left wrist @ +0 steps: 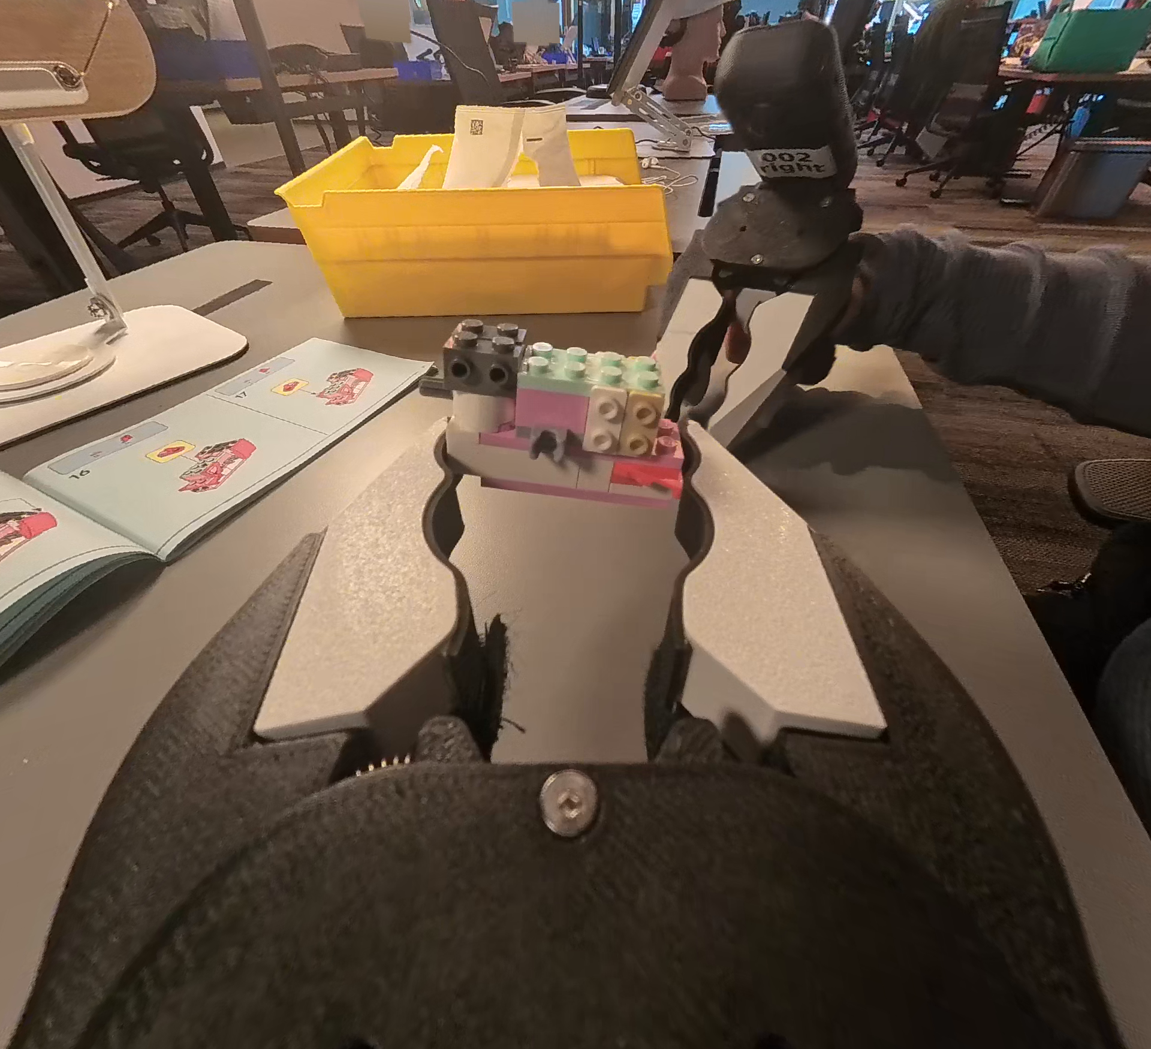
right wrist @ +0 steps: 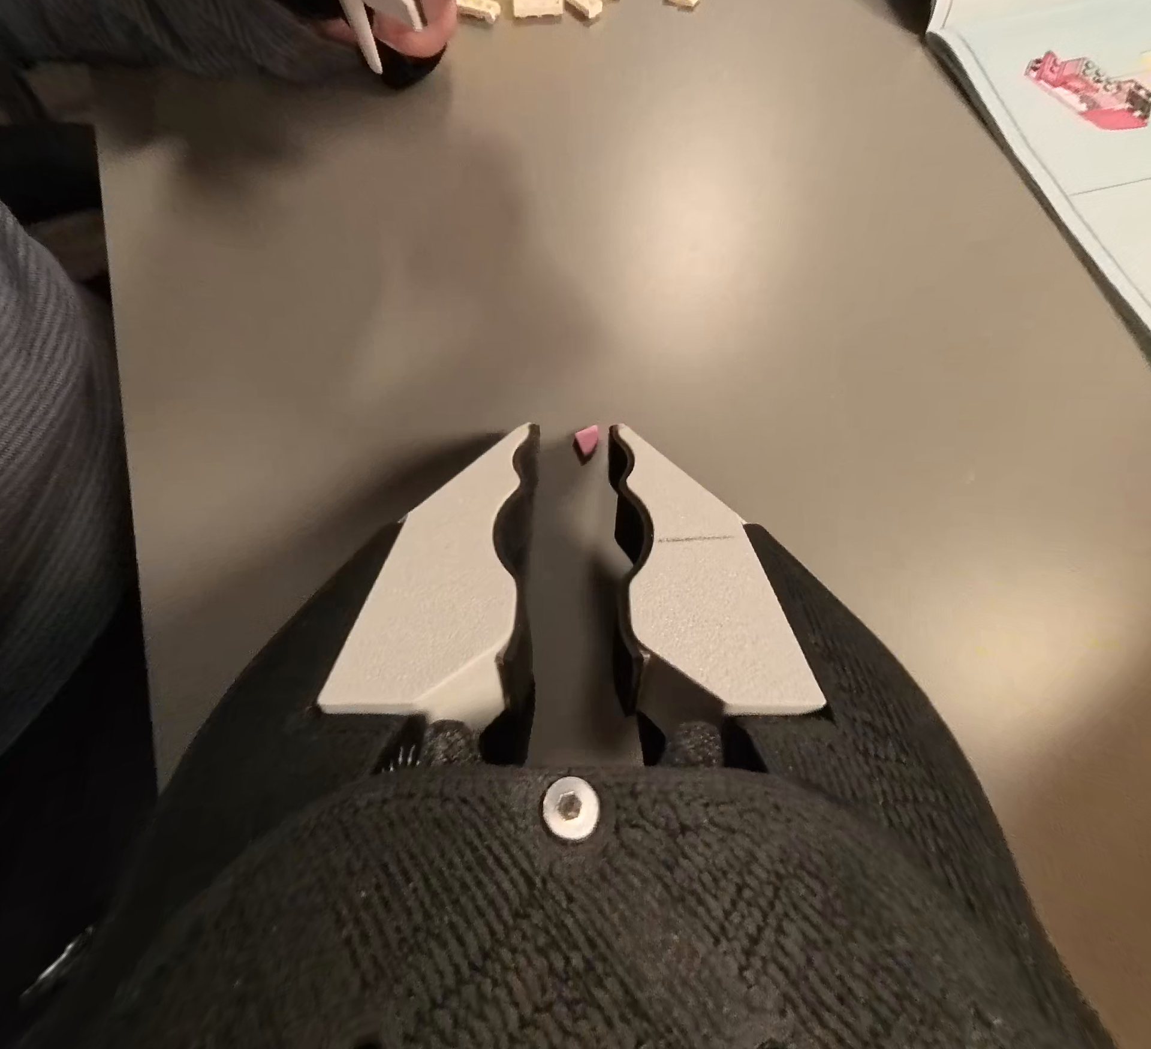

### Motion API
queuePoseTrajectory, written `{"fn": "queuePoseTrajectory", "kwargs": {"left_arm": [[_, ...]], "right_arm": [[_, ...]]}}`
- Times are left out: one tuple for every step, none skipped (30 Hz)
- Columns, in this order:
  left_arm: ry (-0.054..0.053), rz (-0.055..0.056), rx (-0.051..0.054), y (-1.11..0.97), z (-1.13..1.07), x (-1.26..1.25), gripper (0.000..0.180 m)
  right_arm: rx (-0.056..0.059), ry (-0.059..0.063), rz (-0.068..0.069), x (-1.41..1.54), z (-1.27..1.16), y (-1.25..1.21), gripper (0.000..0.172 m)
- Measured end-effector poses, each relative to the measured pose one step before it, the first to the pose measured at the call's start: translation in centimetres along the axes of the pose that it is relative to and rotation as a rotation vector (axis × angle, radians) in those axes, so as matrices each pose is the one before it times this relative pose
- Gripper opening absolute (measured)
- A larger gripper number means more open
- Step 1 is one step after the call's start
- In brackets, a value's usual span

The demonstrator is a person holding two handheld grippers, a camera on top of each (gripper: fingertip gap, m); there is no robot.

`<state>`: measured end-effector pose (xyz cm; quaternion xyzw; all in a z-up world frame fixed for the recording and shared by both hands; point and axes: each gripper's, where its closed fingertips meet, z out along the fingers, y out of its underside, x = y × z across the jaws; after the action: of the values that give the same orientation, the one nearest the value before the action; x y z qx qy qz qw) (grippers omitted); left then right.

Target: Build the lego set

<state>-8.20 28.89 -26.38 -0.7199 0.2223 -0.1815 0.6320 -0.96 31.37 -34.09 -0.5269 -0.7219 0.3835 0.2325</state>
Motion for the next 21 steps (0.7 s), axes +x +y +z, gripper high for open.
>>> {"fn": "queuePoseTrajectory", "kwargs": {"left_arm": [[-0.0001, 0.0003, 0.0002, -0.003, 0.001, -0.004, 0.068], [-0.0002, 0.0004, 0.0001, 0.009, 0.002, -0.005, 0.068], [-0.0004, 0.0001, 0.0000, 0.000, -0.003, 0.008, 0.068], [0.0000, 0.0001, 0.0004, -0.005, -0.003, -0.008, 0.068], [0.0002, -0.0002, 0.0002, -0.002, 0.001, 0.004, 0.068], [0.0001, 0.0001, -0.0001, 0.002, -0.001, 0.001, 0.068], [-0.0001, 0.0003, 0.0001, -0.002, 0.006, 0.004, 0.068], [-0.0005, 0.0004, 0.0003, -0.003, -0.006, -0.005, 0.068], [-0.0007, 0.0005, 0.0005, -0.006, 0.000, 0.000, 0.068], [-0.0006, 0.0001, 0.0005, -0.006, -0.005, -0.003, 0.068], [-0.0006, 0.0001, 0.0004, -0.005, -0.005, -0.003, 0.068], [-0.0009, 0.0002, 0.0003, -0.004, 0.002, -0.014, 0.068], [-0.0007, 0.0005, 0.0004, -0.004, -0.009, 0.006, 0.068], [-0.0005, 0.0008, 0.0003, -0.004, -0.001, 0.001, 0.068], [-0.0005, 0.0008, 0.0000, 0.000, -0.003, 0.002, 0.068], [-0.0005, 0.0009, -0.0001, -0.001, 0.010, 0.004, 0.068], [-0.0008, 0.0011, 0.0001, -0.001, -0.005, 0.009, 0.068], [-0.0012, 0.0009, 0.0003, -0.014, -0.002, -0.010, 0.068], [-0.0025, 0.0006, 0.0009, -0.012, -0.005, -0.021, 0.068], [-0.0035, -0.0001, 0.0017, -0.021, -0.010, -0.045, 0.068], [-0.0035, -0.0010, 0.0033, -0.042, -0.013, -0.043, 0.068]], "right_arm": [[-0.0177, 0.0007, -0.0055, 0.069, 0.118, 0.224, 0.019], [-0.0132, 0.0018, -0.0090, 0.029, 0.111, 0.182, 0.018], [-0.0003, 0.0037, -0.0093, 0.003, 0.027, -0.024, 0.015], [-0.0042, 0.0052, -0.0080, 0.017, 0.018, 0.052, 0.014], [-0.0006, 0.0086, -0.0060, 0.063, 0.016, 0.009, 0.012], [-0.0009, 0.0080, -0.0038, 0.060, 0.009, 0.002, 0.011], [-0.0009, 0.0080, -0.0040, 0.049, 0.003, 0.007, 0.010], [-0.0012, 0.0080, -0.0042, 0.050, 0.007, 0.017, 0.009], [-0.0014, 0.0069, -0.0012, 0.052, 0.013, 0.001, 0.008], [-0.0026, 0.0054, 0.0040, 0.029, 0.005, 0.004, 0.008], [-0.0031, 0.0065, 0.0035, 0.050, 0.002, -0.002, 0.007], [-0.0027, 0.0088, -0.0016, 0.043, 0.012, 0.012, 0.006], [-0.0030, 0.0077, -0.0051, 0.004, 0.014, -0.003, 0.005], [-0.0029, 0.0049, -0.0030, -0.036, 0.019, -0.008, 0.004], [-0.0029, 0.0049, -0.0002, -0.010, 0.008, 0.001, 0.004], [-0.0019, 0.0040, -0.0003, 0.004, 0.001, -0.001, 0.004], [0.0001, 0.0053, -0.0016, 0.024, 0.006, -0.009, 0.003], [0.0018, 0.0096, -0.0032, 0.078, 0.021, -0.037, 0.003], [0.0001, 0.0120, -0.0051, 0.115, 0.003, -0.024, 0.003], [0.0010, 0.0124, -0.0026, 0.139, -0.023, -0.125, 0.003], [0.0144, 0.0096, 0.0008, 0.134, -0.095, -0.457, 0.001]]}}
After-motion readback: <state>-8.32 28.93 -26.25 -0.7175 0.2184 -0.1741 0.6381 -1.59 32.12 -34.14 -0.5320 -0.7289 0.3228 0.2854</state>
